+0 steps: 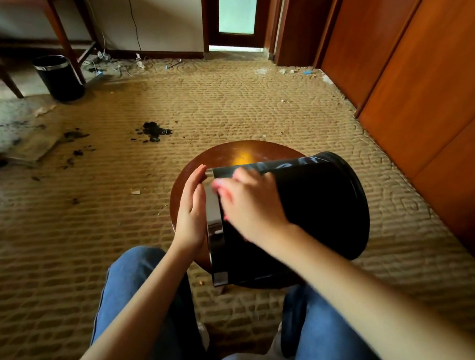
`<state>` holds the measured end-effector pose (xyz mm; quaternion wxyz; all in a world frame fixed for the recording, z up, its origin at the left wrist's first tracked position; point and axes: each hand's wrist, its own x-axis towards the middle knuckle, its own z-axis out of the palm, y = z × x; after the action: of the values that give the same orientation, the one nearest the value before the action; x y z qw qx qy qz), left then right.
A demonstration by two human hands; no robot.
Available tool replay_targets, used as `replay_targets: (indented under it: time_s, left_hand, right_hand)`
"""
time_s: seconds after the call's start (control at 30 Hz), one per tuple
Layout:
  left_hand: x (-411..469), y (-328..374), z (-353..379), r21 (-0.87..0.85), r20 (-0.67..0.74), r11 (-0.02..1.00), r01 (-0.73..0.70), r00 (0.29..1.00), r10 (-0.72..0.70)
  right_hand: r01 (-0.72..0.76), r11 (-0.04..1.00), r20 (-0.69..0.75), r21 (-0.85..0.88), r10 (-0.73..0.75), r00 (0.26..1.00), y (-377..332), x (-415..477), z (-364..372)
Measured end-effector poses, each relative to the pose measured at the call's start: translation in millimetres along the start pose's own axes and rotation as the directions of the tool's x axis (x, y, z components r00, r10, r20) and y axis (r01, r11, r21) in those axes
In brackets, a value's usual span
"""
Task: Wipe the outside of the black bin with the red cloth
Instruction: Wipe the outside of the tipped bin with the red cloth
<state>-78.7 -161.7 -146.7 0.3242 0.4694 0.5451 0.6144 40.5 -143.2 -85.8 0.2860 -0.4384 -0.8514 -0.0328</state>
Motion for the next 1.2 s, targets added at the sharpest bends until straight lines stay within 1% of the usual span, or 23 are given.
replay_targets:
  time_s: [0.07,0.13,0.2,0.23,0.3,0.33,0.37,0.47,0.53,0.57,0.63,0.67,0.73,0.8,0.87,0.9,0.97,1.0,1.07,1.13,1.2]
  left_hand:
    - [-1.2,-0.3,0.4,0.031,0.004,0.999,0.011,1.0,-0.011]
    - [-1.9,-0.7,-0.3,0.039,0.015,0.999,0.021,1.0,-0.022]
    - [-3.2,-0.4,-0.5,0.039,0.018,0.999,0.024,1.0,-0.024]
    - [-4.4,0.1,-0.2,0.039,0.015,0.999,0.023,1.0,-0.024]
    - [-7.8,0.3,0.9,0.027,0.014,0.999,0.027,1.0,-0.027]
    - [-9.6,0.2,1.7,0.017,0.013,0.999,0.029,0.999,-0.029]
    - [-11.3,0.3,2.2,0.013,0.013,1.0,0.028,1.0,-0.028]
    - [-12.5,-0.7,2.5,0.004,0.009,1.0,0.017,1.0,-0.017]
    - [-12.1,-1.7,1.3,-0.007,0.013,1.0,0.008,1.0,-0.008]
    - [-12.3,-1.7,0.6,-0.006,0.018,1.0,0.008,1.0,-0.008]
    - [-13.1,-1.8,-0.2,0.014,0.021,1.0,-0.001,1.0,0.001]
    - [-14.2,-1.6,-0.1,0.028,0.02,1.0,-0.007,1.0,0.006]
    - [-17.0,-0.7,-0.4,0.051,0.027,0.999,-0.006,1.0,0.004]
    - [-19.0,0.2,0.1,0.046,0.031,0.999,-0.002,1.0,0.0]
    - [-20.0,0.2,1.4,0.041,0.026,0.999,-0.004,1.0,0.003]
    - [-20.0,0.3,1.9,0.041,0.023,0.999,-0.005,1.0,0.004]
    - [-19.4,0.0,2.6,0.036,0.014,0.999,0.0,1.0,0.0]
    - [-19.2,-0.3,2.7,0.033,0.01,0.999,-0.001,1.0,0.0]
    - [-18.6,-1.1,1.9,0.026,0.006,1.0,-0.013,1.0,0.013]
    - [-18.6,-1.9,0.4,-0.003,0.013,1.0,-0.017,1.0,0.017]
    - [-18.9,-2.0,-0.7,-0.016,0.027,1.0,-0.012,1.0,0.012]
  right_hand:
    - [-0.076,0.997,0.048,-0.03,0.078,0.996,47.4,-0.2,-17.2]
    - [-0.206,0.965,0.108,-0.163,0.225,0.968,98.8,0.9,-38.4]
    - [-0.315,0.908,0.114,-0.275,0.357,0.927,138.6,1.8,-58.1]
    - [-0.375,0.881,0.102,-0.289,0.417,0.903,148.7,2.5,-64.3]
    - [-0.466,0.842,0.101,-0.272,0.506,0.856,139.9,4.8,-64.4]
    - [-0.467,0.844,0.11,-0.263,0.507,0.855,123.8,6.2,-59.3]
    - [-0.441,0.863,0.125,-0.245,0.479,0.869,102.8,7.9,-50.5]
    - [-0.292,0.947,0.215,-0.133,0.315,0.924,21.6,15.1,-23.4]
    - [-0.184,0.981,0.269,-0.069,0.196,0.943,-18.8,16.4,-11.5]
    - [-0.143,0.988,0.272,-0.056,0.153,0.95,-25.3,15.9,-9.8]
    - [-0.115,0.992,0.248,-0.043,0.123,0.961,-6.7,10.8,-16.0]
    - [-0.13,0.99,0.237,-0.049,0.138,0.962,14.0,7.2,-23.0]
    - [-0.216,0.966,0.2,-0.138,0.241,0.95,68.5,1.3,-42.7]
    - [-0.361,0.9,0.164,-0.243,0.405,0.9,122.3,-3.1,-67.9]
    - [-0.501,0.833,0.163,-0.232,0.542,0.825,149.3,-1.5,-80.6]
    - [-0.528,0.82,0.164,-0.223,0.565,0.808,148.0,1.7,-78.1]
    - [-0.487,0.843,0.156,-0.228,0.525,0.836,118.9,7.9,-62.2]
    - [-0.44,0.874,0.164,-0.208,0.474,0.865,96.1,10.9,-50.2]
    - [-0.329,0.936,0.234,-0.124,0.35,0.907,37.4,14.8,-28.7]
    - [-0.21,0.977,0.298,-0.041,0.213,0.931,-13.6,15.4,-15.3]
    - [-0.114,0.993,0.321,0.003,0.107,0.941,-29.5,14.1,-15.2]
